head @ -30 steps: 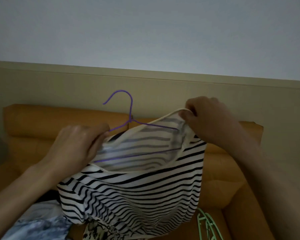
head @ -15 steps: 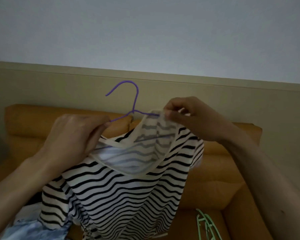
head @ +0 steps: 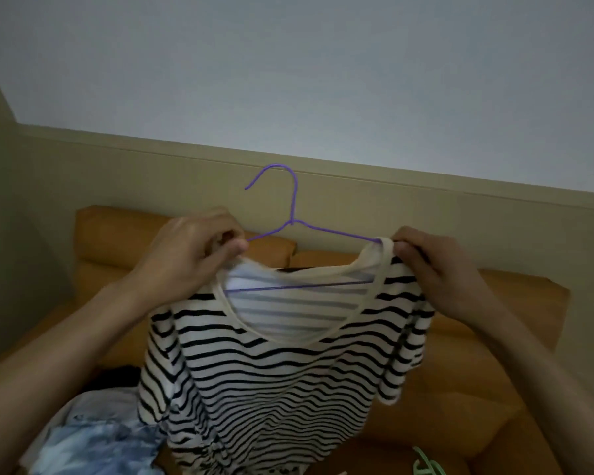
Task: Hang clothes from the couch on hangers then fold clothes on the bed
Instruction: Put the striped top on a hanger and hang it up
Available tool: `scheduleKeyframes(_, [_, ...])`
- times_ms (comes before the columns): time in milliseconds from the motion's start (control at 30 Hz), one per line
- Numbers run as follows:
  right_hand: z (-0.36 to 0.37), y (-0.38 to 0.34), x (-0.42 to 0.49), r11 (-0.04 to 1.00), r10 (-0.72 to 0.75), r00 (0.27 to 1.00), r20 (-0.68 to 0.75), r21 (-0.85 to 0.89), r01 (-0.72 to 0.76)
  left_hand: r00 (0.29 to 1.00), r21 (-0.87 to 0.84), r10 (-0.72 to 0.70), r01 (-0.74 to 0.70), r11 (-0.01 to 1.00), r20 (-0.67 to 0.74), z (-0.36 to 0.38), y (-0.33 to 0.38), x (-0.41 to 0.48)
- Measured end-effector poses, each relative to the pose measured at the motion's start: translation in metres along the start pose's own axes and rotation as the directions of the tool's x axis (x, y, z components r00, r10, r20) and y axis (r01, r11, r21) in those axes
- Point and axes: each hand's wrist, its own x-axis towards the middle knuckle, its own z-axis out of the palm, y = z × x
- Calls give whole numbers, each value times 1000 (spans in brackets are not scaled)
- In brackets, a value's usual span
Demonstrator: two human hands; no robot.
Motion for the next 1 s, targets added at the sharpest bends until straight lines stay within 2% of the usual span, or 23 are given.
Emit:
scheduleKeyframes(167, [-16,11,-5,998,34,983,-183,65,-23,993,-57,-117,116,992,-8,-21,-27,-10])
scheduleKeyframes(267, [-21,12,-7,991,62,981,-182,125,-39,990,-154,-138,140,978,25,-26,-26,-10])
scheduleKeyframes(400, [-22,11,-6,988,89,981,-173,142,-65,991,-190,-129,121,974,-27,-24,-17,-8])
scheduleKeyframes(567, [-27,6,-1,986,113,991,-71,132,-103,998,-137,-63,61,989,-10,-15,-18,-3])
scheduleKeyframes(800, [-31,13,-10,961,174,983,55,210,-181,979,-112,-26,3,994,-203,-20,-25,0])
scheduleKeyframes(1000, [-33,-18,-2,943,169,977,127,268,-197,985,-139,-16,-8,990,-172,-18,-38,-1])
